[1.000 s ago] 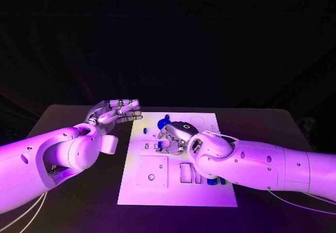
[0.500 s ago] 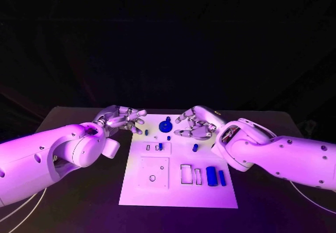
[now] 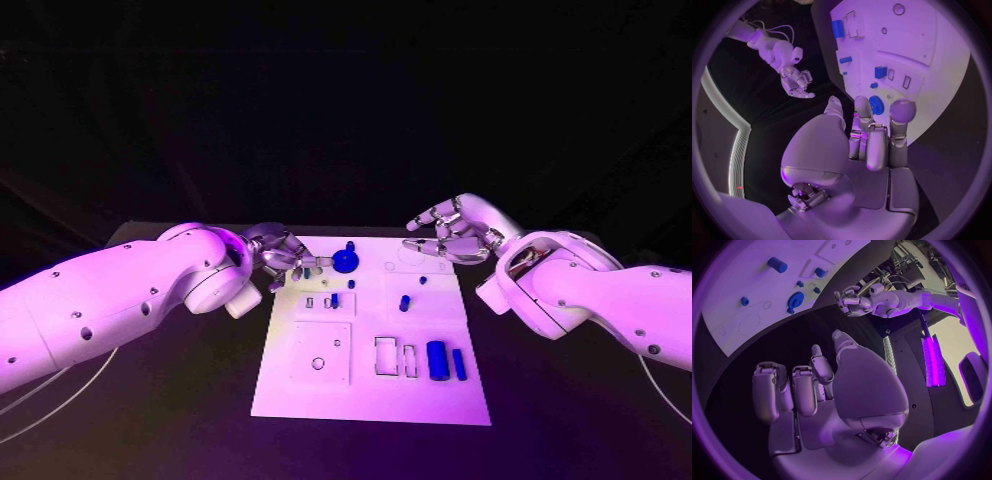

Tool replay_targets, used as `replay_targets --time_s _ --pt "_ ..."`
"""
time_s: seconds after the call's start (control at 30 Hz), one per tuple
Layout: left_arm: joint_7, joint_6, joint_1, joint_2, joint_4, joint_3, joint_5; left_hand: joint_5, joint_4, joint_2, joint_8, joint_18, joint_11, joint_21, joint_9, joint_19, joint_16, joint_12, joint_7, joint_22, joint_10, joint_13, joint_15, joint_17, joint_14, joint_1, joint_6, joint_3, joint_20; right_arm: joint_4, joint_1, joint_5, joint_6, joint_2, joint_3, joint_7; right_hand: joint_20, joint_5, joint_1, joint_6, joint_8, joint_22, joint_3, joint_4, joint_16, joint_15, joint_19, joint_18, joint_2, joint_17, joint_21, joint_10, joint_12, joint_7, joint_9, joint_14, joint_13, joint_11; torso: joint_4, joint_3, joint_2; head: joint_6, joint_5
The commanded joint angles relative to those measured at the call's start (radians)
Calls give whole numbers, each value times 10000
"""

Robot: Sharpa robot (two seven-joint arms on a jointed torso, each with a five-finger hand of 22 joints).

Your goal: Assemble the parts on the task board

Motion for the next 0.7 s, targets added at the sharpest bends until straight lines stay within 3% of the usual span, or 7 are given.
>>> replay_targets --time_s 0.03,0.27,0.43,0.7 --pt "-1666 1353 118 328 -259 -28 -1885 -38 -18 39 127 -147 -23 335 161 189 38 413 -32 498 0 437 -76 776 554 -47 -100 -101 -22 -29 4 363 109 -31 -6 142 -27 83 -7 86 65 1691 27 13 -41 -51 75 95 109 1028 -32 -5 -11 -3 11 617 -20 -101 -15 34 -47 -28 59" --pt "-2483 2167 429 1190 -984 -160 -2224 -43 -12 129 497 -319 -63 1085 625 519 28 1319 -103 1622 151 1394 -129 810 553 -57 -210 -308 -65 -106 5 362 133 -39 -17 45 -33 151 -13 83 70 1678 13 10 -62 -57 62 101 104 998 -56 -20 -31 -6 12 609 -45 -106 -23 26 -30 -73 126" --pt "-2785 2328 503 1623 -1334 -184 -2272 -42 1 137 718 -394 -91 1444 933 636 20 1767 -141 2150 248 1871 -150 833 557 -288 -306 -510 -86 -135 4 321 141 -33 -21 -9 -36 176 -24 82 72 1668 3 13 -68 -59 53 105 100 991 -72 -18 -31 -6 13 608 -46 -107 -19 17 -17 -122 109" --pt "-3025 2707 533 2125 -1785 -225 -2296 -41 17 111 845 -425 -99 1609 1142 661 10 1911 -151 2380 231 2027 -157 844 558 -491 -405 -621 -93 -199 -6 277 161 10 -26 -78 -39 209 -42 82 76 1651 -8 22 -88 -61 36 112 104 962 -100 -26 -42 -8 13 601 -60 -107 -16 15 -8 -198 134"
